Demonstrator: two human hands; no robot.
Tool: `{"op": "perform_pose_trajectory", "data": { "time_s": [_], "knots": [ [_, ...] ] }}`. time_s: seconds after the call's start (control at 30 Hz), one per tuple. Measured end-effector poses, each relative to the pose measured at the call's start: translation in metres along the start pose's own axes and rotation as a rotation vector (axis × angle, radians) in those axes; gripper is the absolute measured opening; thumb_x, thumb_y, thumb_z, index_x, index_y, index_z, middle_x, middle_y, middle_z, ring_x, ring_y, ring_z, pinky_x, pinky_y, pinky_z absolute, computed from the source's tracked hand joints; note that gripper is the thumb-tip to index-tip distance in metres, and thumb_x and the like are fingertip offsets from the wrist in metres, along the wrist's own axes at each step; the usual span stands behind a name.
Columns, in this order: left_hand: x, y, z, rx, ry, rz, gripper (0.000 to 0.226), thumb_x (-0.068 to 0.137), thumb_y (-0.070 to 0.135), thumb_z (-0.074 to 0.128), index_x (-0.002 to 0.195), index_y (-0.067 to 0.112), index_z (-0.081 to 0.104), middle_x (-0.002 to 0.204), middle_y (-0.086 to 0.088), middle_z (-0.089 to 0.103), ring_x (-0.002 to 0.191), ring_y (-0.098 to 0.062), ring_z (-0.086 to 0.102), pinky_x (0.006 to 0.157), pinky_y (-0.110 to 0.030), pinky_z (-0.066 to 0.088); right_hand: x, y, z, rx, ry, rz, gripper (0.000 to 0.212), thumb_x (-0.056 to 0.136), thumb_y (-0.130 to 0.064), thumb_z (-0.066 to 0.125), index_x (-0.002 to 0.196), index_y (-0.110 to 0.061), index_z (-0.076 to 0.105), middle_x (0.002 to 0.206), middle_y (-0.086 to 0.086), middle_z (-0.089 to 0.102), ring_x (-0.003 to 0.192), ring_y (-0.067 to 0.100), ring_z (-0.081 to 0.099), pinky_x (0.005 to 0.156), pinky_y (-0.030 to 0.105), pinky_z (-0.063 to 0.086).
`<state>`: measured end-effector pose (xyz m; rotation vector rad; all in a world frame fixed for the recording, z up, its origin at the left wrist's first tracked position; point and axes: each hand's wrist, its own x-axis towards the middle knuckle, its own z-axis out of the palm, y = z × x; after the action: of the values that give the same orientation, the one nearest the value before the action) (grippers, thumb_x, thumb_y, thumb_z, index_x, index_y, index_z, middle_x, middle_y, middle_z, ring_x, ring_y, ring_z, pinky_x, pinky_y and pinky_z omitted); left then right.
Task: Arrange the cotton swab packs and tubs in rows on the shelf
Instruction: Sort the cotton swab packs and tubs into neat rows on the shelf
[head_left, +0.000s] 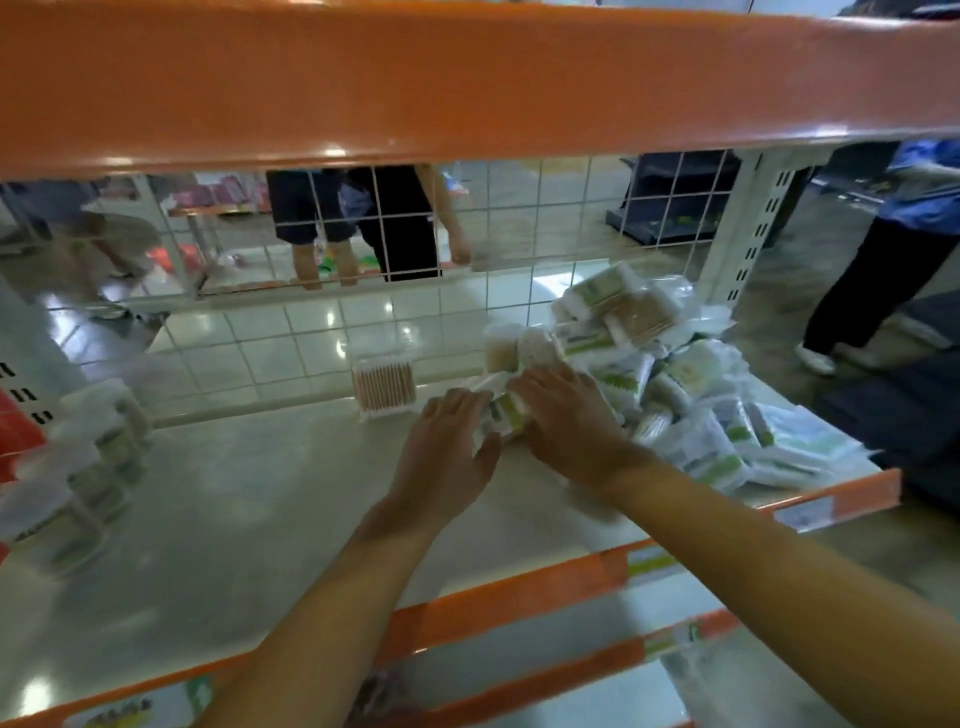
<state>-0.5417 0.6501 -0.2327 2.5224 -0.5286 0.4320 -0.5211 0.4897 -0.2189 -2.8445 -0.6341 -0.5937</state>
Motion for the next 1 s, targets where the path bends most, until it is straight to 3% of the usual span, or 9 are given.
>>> {"op": "perform_pose_trajectory", "data": {
  "time_s": [0.13, 0.23, 0.37, 0.47, 0.67, 0.8, 1.0],
  "knots": [
    [0.005, 0.013, 0.013, -0.022, -0.012, -0.018, 0.043, 0.082, 0.024, 0.052, 0.120, 0.004, 0.056, 0.116, -0.014, 0.058, 0.108, -0.034, 0.053, 0.086, -0.040, 0.045, 0.020, 0.019, 0.000, -0.138, -0.059, 0.071, 0.046, 0.090, -0.023, 0.049, 0.135, -0.016, 0.041, 0.137, 0.006, 0.046, 0.133, 0.030, 0.026, 0.106, 0.049, 0.017],
    [-0.003, 0.015, 0.022, -0.019, -0.064, -0.030, 0.046, 0.078, 0.023, 0.047, 0.120, 0.005, 0.056, 0.121, -0.015, 0.056, 0.111, -0.036, 0.051, 0.084, -0.042, 0.048, 0.024, 0.021, 0.004, -0.233, -0.164, 0.073, 0.058, 0.090, -0.024, 0.047, 0.143, -0.013, 0.026, 0.140, 0.011, 0.040, 0.138, 0.032, 0.014, 0.109, 0.059, 0.000],
    [-0.008, 0.015, 0.025, 0.002, -0.077, -0.057, 0.040, 0.085, 0.015, 0.056, 0.123, 0.006, 0.055, 0.131, -0.012, 0.050, 0.120, -0.030, 0.046, 0.093, -0.036, 0.040, 0.027, 0.025, 0.010, -0.256, -0.256, 0.068, 0.056, 0.091, -0.028, 0.046, 0.142, -0.013, 0.028, 0.139, 0.016, 0.037, 0.138, 0.034, 0.013, 0.107, 0.064, -0.001],
    [-0.009, 0.012, 0.024, 0.017, -0.077, -0.055, 0.041, 0.086, 0.015, 0.057, 0.127, 0.007, 0.052, 0.131, -0.009, 0.051, 0.120, -0.026, 0.046, 0.096, -0.032, 0.036, 0.027, 0.027, 0.010, -0.274, -0.306, 0.063, 0.045, 0.092, -0.029, 0.046, 0.133, -0.014, 0.039, 0.143, 0.016, 0.031, 0.139, 0.034, 0.011, 0.105, 0.066, -0.003],
    [-0.015, 0.008, 0.027, 0.040, -0.091, -0.060, 0.044, 0.089, 0.021, 0.054, 0.131, 0.010, 0.048, 0.128, -0.008, 0.052, 0.116, -0.026, 0.046, 0.093, -0.035, 0.040, 0.024, 0.029, 0.011, -0.242, -0.279, 0.065, 0.030, 0.090, -0.018, 0.046, 0.120, -0.013, 0.051, 0.138, 0.015, 0.040, 0.138, 0.033, 0.016, 0.103, 0.067, -0.007],
    [-0.015, 0.009, 0.029, 0.016, -0.104, -0.058, 0.045, 0.090, 0.020, 0.054, 0.133, 0.010, 0.047, 0.128, -0.008, 0.051, 0.117, -0.025, 0.046, 0.095, -0.036, 0.040, 0.020, 0.029, 0.001, -0.210, -0.263, 0.079, 0.036, 0.090, -0.014, 0.043, 0.126, -0.014, 0.049, 0.135, 0.012, 0.041, 0.134, 0.031, 0.023, 0.106, 0.066, -0.002],
    [-0.010, 0.010, 0.032, -0.033, -0.097, -0.055, 0.044, 0.089, 0.017, 0.056, 0.132, 0.011, 0.048, 0.133, -0.007, 0.049, 0.120, -0.025, 0.045, 0.091, -0.026, 0.034, 0.013, 0.036, -0.009, -0.209, -0.234, 0.095, 0.042, 0.088, -0.014, 0.048, 0.129, -0.023, 0.049, 0.128, 0.004, 0.048, 0.128, 0.027, 0.030, 0.107, 0.065, 0.000]
  ]
}}
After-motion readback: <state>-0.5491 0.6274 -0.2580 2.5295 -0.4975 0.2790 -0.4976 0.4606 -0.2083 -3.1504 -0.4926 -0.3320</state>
